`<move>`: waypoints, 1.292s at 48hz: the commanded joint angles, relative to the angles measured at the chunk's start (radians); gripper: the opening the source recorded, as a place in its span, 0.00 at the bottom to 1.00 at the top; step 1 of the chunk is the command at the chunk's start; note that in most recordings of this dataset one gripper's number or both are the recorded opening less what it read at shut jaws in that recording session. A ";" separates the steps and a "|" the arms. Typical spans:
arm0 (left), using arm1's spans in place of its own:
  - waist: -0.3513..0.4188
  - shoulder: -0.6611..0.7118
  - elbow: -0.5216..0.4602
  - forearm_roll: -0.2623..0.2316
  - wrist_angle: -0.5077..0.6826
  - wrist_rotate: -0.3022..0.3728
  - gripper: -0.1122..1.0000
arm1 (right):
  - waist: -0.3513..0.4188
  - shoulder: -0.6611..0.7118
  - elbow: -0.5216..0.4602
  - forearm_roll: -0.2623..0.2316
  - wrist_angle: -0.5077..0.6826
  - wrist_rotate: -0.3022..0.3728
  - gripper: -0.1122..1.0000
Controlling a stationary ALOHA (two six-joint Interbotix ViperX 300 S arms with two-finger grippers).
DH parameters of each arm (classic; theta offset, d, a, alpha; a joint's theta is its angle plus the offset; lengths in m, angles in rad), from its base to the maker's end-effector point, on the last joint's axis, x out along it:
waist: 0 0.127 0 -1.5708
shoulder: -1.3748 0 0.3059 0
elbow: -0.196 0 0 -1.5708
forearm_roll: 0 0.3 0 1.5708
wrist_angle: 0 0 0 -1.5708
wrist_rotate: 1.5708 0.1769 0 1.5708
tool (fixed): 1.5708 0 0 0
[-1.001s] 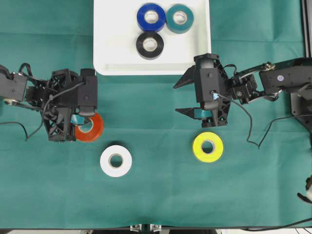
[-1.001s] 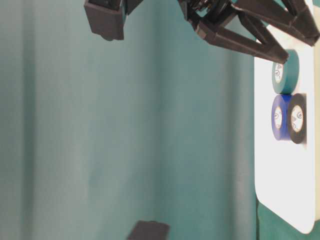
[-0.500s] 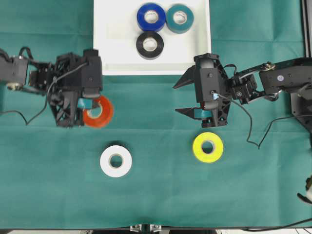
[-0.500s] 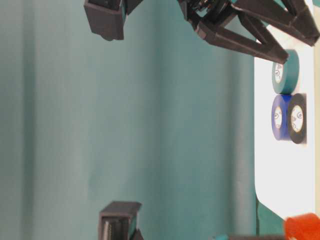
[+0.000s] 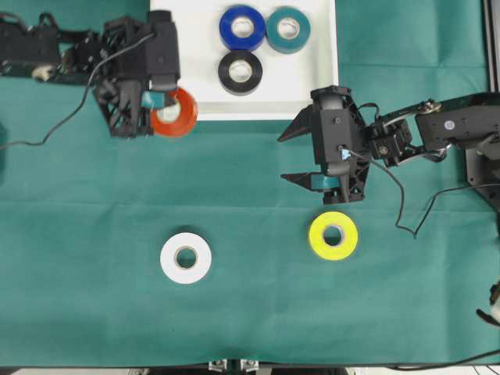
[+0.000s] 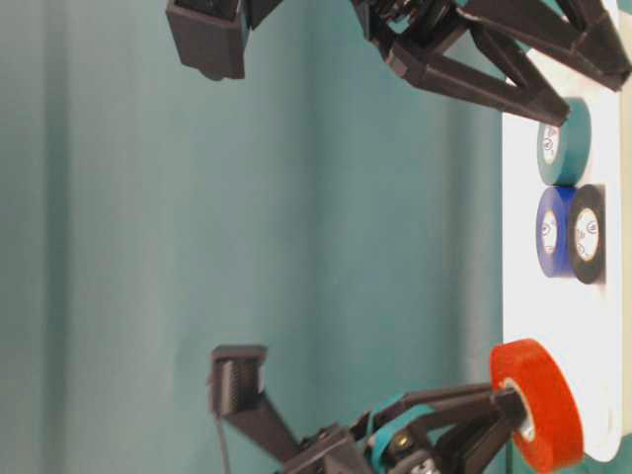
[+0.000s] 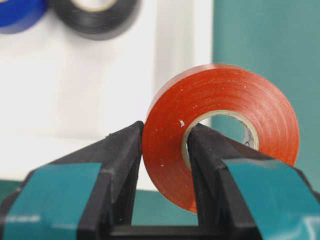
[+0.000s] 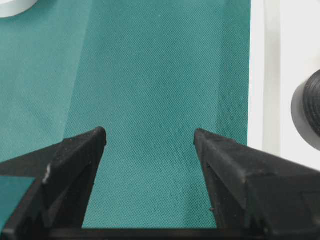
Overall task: Put the tape alternately from left to right into the white case.
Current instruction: 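Lift the red roll with the left gripper and carry it into the tray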
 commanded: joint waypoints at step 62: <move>0.137 0.210 -0.169 0.000 -0.011 0.209 0.07 | 0.003 -0.008 -0.012 0.002 -0.008 0.002 0.80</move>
